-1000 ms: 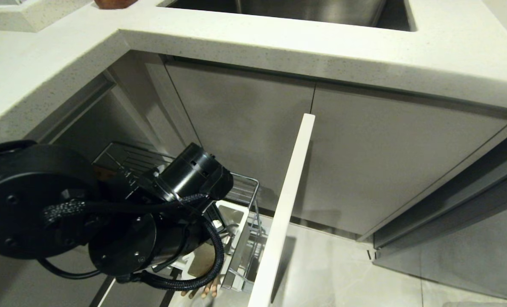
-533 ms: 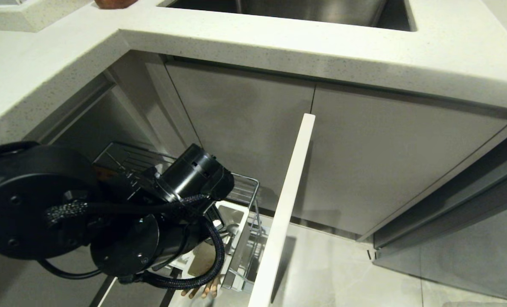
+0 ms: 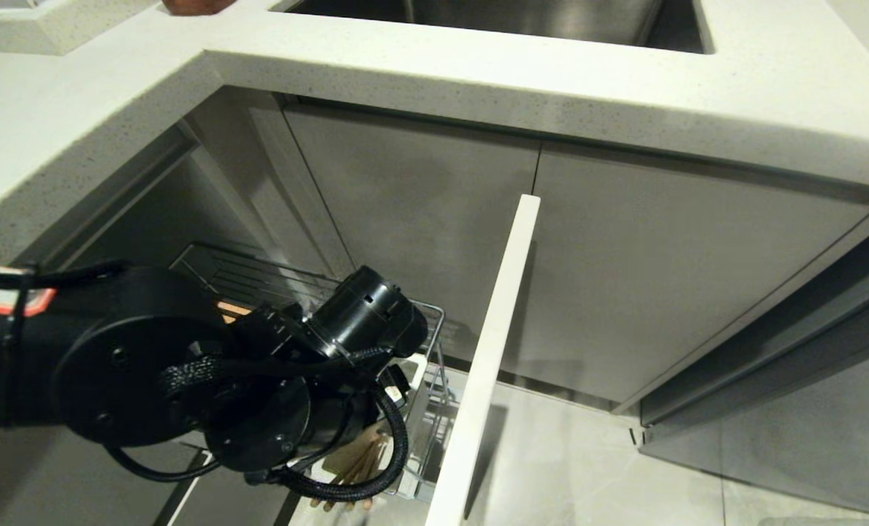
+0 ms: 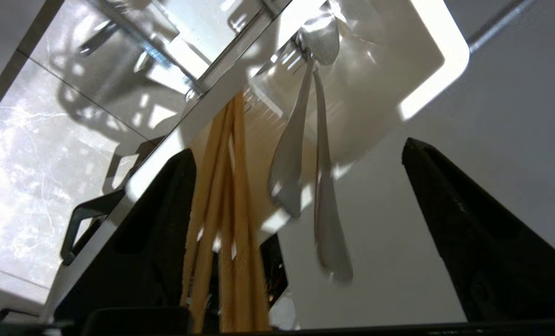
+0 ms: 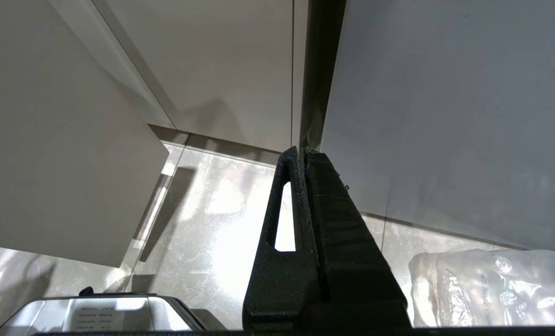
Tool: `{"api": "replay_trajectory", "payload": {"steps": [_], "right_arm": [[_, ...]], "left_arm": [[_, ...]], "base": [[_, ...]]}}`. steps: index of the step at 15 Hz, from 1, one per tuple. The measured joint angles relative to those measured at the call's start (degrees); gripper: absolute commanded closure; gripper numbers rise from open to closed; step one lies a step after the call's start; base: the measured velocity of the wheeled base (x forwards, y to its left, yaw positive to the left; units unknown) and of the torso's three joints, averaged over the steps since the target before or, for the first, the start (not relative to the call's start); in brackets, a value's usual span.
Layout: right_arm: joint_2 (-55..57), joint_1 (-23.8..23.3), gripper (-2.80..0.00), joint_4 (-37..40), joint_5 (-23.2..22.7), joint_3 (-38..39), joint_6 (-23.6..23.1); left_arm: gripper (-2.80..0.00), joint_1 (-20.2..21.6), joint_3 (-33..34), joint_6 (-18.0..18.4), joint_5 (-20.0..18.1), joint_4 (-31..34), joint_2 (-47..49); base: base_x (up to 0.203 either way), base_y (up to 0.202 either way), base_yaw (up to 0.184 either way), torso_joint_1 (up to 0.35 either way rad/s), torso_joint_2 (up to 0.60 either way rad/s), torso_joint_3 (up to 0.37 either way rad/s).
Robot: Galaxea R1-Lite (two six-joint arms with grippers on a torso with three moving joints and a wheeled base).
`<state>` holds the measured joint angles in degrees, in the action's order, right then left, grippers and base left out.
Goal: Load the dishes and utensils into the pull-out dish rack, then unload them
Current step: Take the spoon out of the cupboard
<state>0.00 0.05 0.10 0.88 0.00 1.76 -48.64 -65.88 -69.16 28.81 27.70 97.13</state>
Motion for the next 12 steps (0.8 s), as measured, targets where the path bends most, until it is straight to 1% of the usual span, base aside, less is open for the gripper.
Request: {"api": "replay_trajectory", "payload": {"steps": [3, 7, 12], "right_arm": [[0.0, 0.0, 0.00, 0.0, 0.0, 0.0, 0.0], [0.0, 0.0, 0.00, 0.0, 0.0, 0.0, 0.0], [0.0, 0.0, 0.00, 0.0, 0.0, 0.0, 0.0]], "left_arm": [[-2.80, 1.6, 0.3, 0.3, 0.0, -2.9, 2.3], [-2.80, 2.4, 0.1, 0.4, 0.3, -3.0, 2.9], [-2.80, 2.4, -0.6, 0.4, 1.7, -2.7, 2.1]], "base": [[0.000, 0.000, 0.000, 0.000, 0.00, 0.000], [0.000, 0.000, 0.000, 0.000, 0.00, 0.000], [0.000, 0.000, 0.000, 0.000, 0.00, 0.000]]}}
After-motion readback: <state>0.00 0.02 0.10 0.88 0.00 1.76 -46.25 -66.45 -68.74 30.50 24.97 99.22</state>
